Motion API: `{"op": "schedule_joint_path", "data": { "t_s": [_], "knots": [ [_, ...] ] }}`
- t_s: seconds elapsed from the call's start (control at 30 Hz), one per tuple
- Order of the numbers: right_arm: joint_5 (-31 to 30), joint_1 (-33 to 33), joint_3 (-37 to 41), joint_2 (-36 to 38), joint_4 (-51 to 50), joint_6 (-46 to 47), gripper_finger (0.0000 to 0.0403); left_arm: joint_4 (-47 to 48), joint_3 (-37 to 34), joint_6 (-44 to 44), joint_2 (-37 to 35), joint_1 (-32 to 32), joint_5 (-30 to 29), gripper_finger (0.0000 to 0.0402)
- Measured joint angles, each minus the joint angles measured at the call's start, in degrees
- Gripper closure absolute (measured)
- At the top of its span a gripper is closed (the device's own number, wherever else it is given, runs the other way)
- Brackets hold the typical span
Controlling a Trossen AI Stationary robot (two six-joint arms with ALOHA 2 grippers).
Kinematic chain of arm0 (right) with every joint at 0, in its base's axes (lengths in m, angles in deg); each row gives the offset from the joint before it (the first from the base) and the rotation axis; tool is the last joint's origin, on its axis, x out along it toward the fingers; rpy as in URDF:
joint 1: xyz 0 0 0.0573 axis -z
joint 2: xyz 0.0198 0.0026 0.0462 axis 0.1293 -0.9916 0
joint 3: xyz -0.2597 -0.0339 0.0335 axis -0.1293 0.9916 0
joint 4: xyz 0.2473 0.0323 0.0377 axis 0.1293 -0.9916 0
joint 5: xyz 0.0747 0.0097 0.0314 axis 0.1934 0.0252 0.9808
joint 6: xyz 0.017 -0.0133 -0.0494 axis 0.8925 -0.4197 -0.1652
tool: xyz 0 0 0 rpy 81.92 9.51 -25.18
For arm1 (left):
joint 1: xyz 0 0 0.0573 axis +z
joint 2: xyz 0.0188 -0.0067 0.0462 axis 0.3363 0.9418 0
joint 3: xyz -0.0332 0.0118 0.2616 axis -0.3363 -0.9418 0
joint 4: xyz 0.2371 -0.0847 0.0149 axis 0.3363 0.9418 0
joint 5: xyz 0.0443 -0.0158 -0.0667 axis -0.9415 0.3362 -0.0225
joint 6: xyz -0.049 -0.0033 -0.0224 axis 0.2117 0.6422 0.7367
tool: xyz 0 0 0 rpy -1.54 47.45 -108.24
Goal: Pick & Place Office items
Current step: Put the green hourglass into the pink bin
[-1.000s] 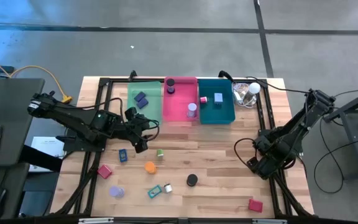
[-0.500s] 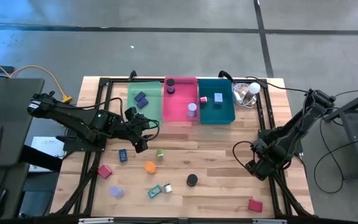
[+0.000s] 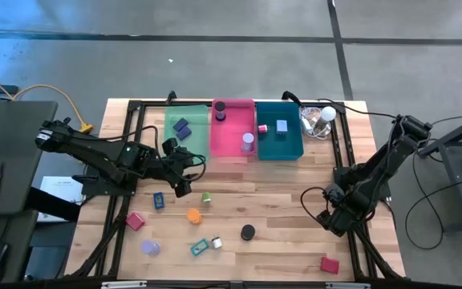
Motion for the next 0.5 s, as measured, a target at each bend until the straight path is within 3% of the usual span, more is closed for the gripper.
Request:
{"op": "schedule_joint_path", "data": {
  "t_s": [0.27,0.5],
  "knots": [
    [-0.4,0.0,1.6,0.0,1.7,-0.1,0.005,-1.1,0.0,-0.6,0.0,0.0,0.0,0.0132],
    [-0.3,0.0,1.7,0.0,2.0,0.0,0.0129,-1.0,0.0,-0.7,0.0,0.0,0.0,0.0132]
  ]
}}
